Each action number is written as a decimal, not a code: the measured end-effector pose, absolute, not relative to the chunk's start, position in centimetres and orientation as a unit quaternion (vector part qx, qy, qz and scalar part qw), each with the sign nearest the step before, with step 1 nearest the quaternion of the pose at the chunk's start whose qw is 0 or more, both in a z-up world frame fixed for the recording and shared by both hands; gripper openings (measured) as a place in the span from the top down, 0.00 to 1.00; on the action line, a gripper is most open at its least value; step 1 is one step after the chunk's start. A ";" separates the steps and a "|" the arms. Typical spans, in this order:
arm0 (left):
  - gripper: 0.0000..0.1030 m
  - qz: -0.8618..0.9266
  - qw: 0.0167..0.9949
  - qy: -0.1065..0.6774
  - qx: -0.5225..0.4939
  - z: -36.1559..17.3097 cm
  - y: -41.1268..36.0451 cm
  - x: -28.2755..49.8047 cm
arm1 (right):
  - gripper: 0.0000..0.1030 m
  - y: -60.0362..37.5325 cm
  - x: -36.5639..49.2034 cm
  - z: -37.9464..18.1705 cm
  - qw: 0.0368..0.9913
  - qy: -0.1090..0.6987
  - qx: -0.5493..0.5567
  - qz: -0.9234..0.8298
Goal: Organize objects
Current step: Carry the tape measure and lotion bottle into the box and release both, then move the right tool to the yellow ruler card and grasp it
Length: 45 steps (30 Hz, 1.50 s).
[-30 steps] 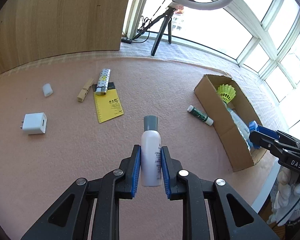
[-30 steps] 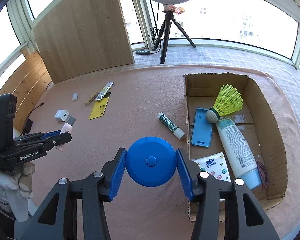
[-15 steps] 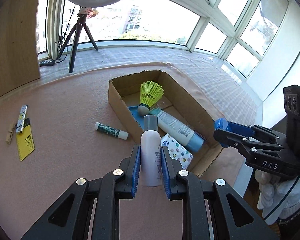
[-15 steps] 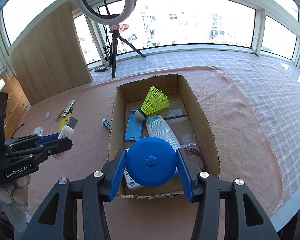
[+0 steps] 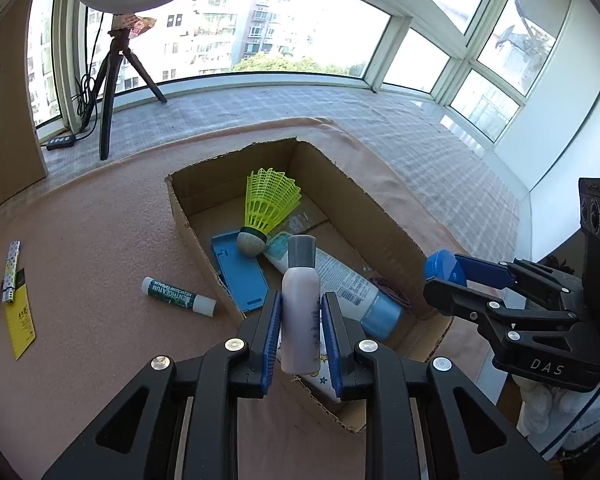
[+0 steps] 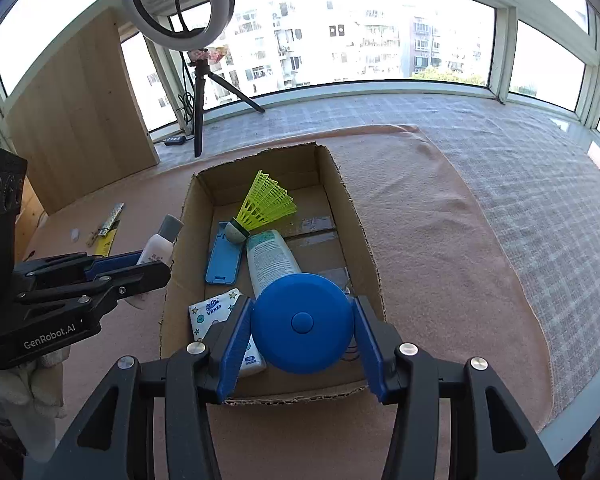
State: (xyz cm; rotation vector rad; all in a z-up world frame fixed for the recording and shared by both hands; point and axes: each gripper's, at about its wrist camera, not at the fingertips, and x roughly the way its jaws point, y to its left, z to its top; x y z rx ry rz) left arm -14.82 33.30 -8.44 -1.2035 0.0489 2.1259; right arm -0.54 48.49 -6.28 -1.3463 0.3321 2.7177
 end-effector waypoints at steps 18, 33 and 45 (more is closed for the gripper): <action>0.29 0.836 0.299 -0.005 -0.460 -7.7 27.8 -14.5 | 0.34 46.7 -0.7 -5.7 0.024 0.128 -0.435 0.891; 0.29 0.858 0.186 -0.034 -0.478 -8.4 11.0 -11.7 | 0.34 35.3 -6.9 -5.7 -0.049 0.080 -0.461 0.883; 0.29 0.864 0.125 -0.066 -0.482 -9.4 -0.7 -8.3 | 0.34 25.5 -13.9 -7.8 -0.103 0.066 -0.490 0.863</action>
